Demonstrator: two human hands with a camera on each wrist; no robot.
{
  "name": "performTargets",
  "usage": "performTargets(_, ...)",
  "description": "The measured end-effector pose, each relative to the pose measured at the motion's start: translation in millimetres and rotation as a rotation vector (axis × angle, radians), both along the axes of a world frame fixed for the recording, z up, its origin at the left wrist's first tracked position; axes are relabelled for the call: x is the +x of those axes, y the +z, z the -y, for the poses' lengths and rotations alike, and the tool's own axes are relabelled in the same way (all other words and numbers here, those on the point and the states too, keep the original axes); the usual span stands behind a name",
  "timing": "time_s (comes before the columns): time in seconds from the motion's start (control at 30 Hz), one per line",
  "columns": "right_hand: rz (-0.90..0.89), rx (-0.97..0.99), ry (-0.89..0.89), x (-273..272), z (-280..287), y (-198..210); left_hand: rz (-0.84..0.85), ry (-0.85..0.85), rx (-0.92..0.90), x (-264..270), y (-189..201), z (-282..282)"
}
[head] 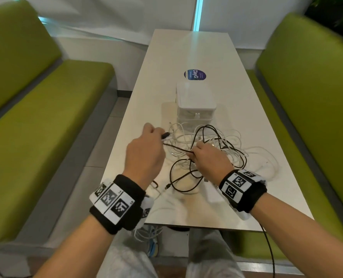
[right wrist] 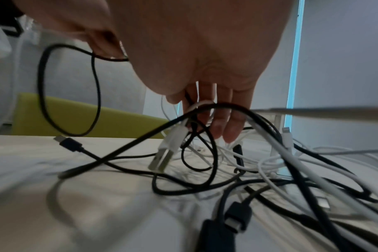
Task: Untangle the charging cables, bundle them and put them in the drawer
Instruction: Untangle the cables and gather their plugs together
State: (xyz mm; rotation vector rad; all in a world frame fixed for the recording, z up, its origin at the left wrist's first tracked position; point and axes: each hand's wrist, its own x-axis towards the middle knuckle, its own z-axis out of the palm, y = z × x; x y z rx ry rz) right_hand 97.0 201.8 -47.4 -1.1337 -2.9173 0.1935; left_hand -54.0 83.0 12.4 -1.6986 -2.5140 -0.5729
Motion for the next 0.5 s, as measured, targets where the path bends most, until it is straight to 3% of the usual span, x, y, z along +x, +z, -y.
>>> performTargets(0.1, -0.006, 0.039, 0.026, -5, 5, 3, 0.022, -0.218, 0.078, 23, 7, -2)
performTargets(0.17, -0.038, 0.009, 0.052, -5, 7, 7, -0.031, -0.287, -0.070, 35, 1, -4)
performTargets(0.23, -0.054, -0.025, 0.095, -1, 7, 8, -0.129, -0.266, -0.270, 43, -9, -4)
performTargets(0.3, -0.068, -0.023, 0.157, 4, 8, 5, -0.151, -0.208, -0.352, 43, -13, -3)
performTargets(0.5, -0.242, -0.156, 0.144, 11, 1, -3, -0.048, -0.142, -0.243, 29, 5, -2)
